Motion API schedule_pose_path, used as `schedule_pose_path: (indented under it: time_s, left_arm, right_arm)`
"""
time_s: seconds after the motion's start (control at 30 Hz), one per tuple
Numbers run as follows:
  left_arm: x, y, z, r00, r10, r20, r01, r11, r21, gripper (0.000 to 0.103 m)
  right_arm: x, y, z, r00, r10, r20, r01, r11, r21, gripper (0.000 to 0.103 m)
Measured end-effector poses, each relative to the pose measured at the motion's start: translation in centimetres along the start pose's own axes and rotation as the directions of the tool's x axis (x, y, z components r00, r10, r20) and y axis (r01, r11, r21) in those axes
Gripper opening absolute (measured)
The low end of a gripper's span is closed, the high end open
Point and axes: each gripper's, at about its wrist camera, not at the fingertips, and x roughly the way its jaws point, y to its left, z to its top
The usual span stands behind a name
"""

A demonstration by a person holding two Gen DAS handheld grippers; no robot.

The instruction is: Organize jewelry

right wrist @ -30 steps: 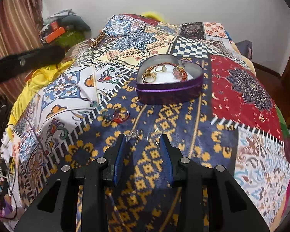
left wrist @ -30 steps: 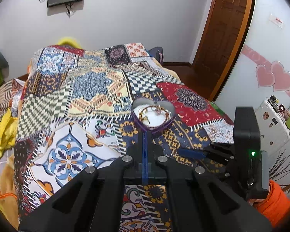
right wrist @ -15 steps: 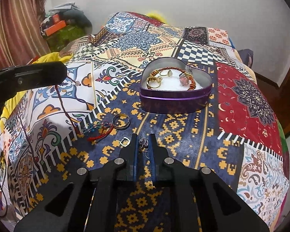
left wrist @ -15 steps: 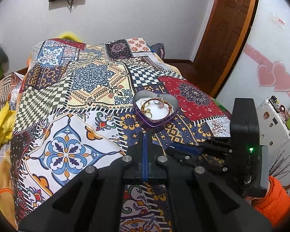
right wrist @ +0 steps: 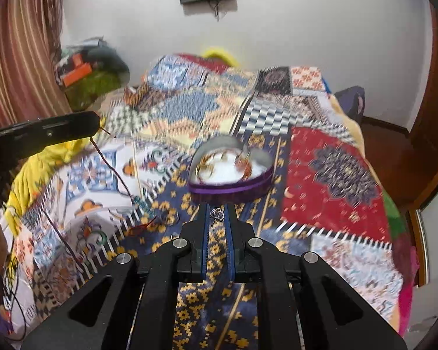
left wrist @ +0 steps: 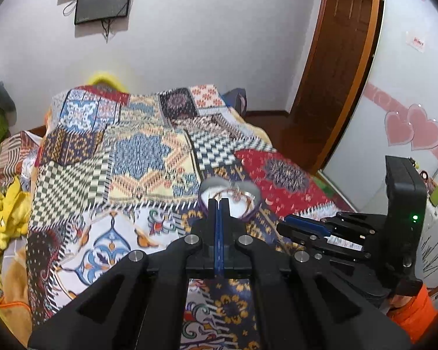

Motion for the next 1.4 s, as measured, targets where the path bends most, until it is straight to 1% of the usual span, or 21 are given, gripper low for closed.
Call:
schedule_pose_path:
  time_s: [0.17, 0.43, 0.63, 0.8, 1.1, 1.27, 1.4]
  left_arm:
    - [-0.2, -0.3, 1.6, 0.999, -0.001, 0.036, 0.001, 1.0, 0.006, 0.0]
    - [0.5, -0.8, 4.0, 0.997, -0.025, 0.07, 0.024, 1.0, 0.015, 0.0]
    - [1.5, -1.4, 5.2, 0.996, -0.046, 0.081, 0.044, 0.999, 0.026, 0.0]
    - [2.7, -1.9, 5.6, 0.995, -0.062, 0.075, 0.06, 0.998, 0.033, 0.0]
    - [6.3, -1.9, 5.2, 0.997, -0.072, 0.008, 0.072, 0.997, 0.034, 0.0]
    - [9.0, -1.3, 4.1, 0.993, -0.086, -0.079, 0.088, 0.996, 0.02, 0.0]
    - [11.1, -0.5, 2.9, 0.983, -0.086, -0.16, 0.087, 0.996, 0.002, 0.0]
  right_arm:
    - [-1.4, -0.2, 1.5, 0.998, -0.004, 0.059, 0.003, 1.0, 0.01, 0.009]
    - [-2.0, -0.9, 3.2, 0.993, -0.006, 0.12, 0.003, 1.0, 0.025, 0.009]
    - [-1.5, -1.3, 3.9, 0.991, -0.002, 0.133, -0.003, 0.999, 0.033, 0.009]
    - [-0.6, -1.5, 4.0, 0.992, 0.006, 0.125, -0.01, 0.999, 0.033, 0.009]
    - [1.5, -2.2, 3.9, 0.996, 0.026, 0.08, -0.029, 0.999, 0.037, 0.009]
    - [3.2, -2.8, 3.8, 0.998, 0.061, 0.033, -0.063, 0.997, 0.047, 0.009]
    - [4.3, -2.9, 3.6, 0.997, 0.077, 0.003, -0.077, 0.996, 0.051, 0.009]
